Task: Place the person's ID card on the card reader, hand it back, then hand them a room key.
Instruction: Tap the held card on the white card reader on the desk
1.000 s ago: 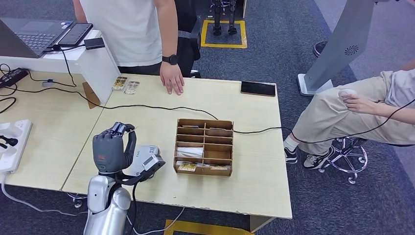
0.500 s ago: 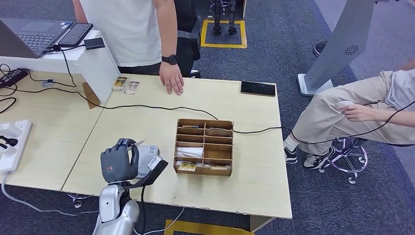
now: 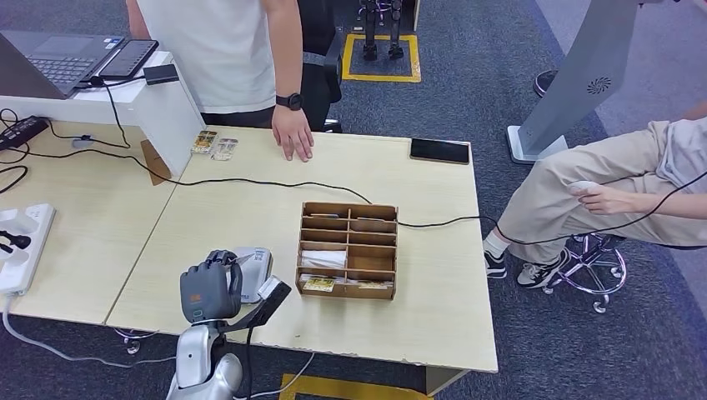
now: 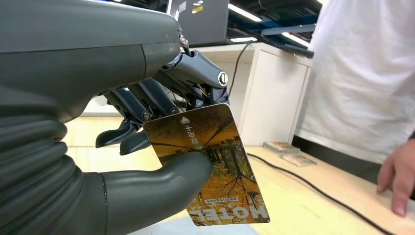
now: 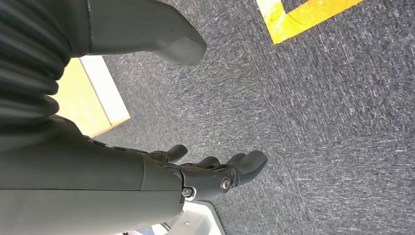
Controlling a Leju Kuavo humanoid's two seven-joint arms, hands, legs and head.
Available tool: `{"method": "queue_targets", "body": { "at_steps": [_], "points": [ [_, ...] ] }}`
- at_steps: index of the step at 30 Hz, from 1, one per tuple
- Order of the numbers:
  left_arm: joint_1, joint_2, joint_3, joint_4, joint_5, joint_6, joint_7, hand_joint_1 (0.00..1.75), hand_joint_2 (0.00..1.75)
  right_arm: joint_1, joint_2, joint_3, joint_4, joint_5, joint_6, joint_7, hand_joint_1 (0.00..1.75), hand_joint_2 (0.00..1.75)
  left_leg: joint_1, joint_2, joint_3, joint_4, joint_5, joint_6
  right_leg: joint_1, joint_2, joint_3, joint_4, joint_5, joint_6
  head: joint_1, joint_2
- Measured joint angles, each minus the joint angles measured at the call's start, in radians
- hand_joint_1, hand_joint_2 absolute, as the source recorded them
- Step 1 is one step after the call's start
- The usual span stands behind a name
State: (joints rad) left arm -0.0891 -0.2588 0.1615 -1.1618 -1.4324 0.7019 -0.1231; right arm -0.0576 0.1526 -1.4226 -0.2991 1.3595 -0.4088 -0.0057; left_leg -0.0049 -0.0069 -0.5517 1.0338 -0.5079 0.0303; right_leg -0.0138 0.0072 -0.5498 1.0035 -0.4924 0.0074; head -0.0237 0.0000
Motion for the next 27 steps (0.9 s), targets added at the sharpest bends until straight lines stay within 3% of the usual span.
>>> {"method": "queue_targets", "body": {
  "at_steps": [18,27],
  "points": [
    [-0.005,0.029,-0.057,0.086,-0.01,0.002,0.052,1.75,1.75,0.001,0.0,0.0,-0.007,-0.001,0.001,-0.001,0.0,1.75,0.0,0.0,0.001,0.0,0.0,0.0,0.0,0.0,0.001,0.0,0.0,0.0,0.0,0.0],
    [-0.053,0.066,-0.144,0.228,0.031,0.003,0.134,1.75,1.75,0.001,0.0,0.0,-0.006,0.002,0.003,0.001,0.0,1.75,0.0,-0.001,0.003,0.0,0.0,0.0,0.0,-0.001,0.003,0.0,0.0,0.0,0.0,0.0]
  ]
}}
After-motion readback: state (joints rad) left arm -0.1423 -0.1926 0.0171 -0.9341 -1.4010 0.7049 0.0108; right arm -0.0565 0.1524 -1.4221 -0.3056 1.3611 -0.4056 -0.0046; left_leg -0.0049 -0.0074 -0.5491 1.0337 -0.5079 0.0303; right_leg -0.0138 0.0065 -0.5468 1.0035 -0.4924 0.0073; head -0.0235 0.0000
